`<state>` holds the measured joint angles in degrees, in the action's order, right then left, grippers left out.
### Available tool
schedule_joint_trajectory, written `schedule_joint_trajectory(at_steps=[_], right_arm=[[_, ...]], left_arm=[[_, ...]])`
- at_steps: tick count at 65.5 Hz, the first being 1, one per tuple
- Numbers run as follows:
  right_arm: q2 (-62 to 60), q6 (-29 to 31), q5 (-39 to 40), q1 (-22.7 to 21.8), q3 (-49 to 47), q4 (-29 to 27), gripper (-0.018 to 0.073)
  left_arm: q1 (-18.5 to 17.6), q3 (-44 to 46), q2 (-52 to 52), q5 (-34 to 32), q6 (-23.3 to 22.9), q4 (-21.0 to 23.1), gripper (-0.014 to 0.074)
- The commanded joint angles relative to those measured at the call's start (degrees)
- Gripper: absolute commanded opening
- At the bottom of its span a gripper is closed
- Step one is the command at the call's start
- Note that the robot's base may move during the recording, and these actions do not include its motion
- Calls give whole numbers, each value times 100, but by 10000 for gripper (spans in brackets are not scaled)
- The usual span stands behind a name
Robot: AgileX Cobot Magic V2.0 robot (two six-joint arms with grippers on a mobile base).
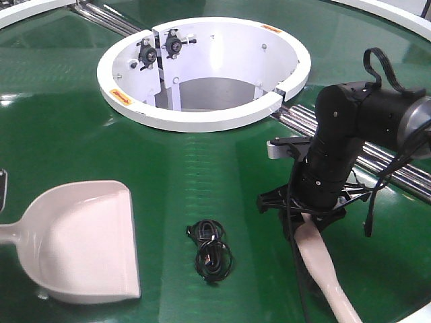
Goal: Clean and inspect green conveyor with broom and dustpan
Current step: 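Slide the dustpan with the left gripper toward the black cable, then set the dustpan lip right beside the black cable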
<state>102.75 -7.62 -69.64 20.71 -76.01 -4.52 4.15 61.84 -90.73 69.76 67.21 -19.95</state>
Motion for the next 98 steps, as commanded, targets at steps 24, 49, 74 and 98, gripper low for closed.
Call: schedule_joint_trajectory(at_steps=[24, 49, 74, 98], right_arm=[[-297, 45, -381, -34, -123, -15, -2], [-297, 45, -381, -34, -123, -15, -2], [-297, 45, -381, -34, -123, -15, -2], [-297, 45, -381, -34, -123, -15, -2]], left_arm=[[-663, 341, 196, 170, -85, 123, -25], [-1348, 341, 148, 170, -29, 153, -25], [-1712, 341, 148, 165, -29, 219, -25], [-1827, 379, 87, 164, -40, 277, -24]])
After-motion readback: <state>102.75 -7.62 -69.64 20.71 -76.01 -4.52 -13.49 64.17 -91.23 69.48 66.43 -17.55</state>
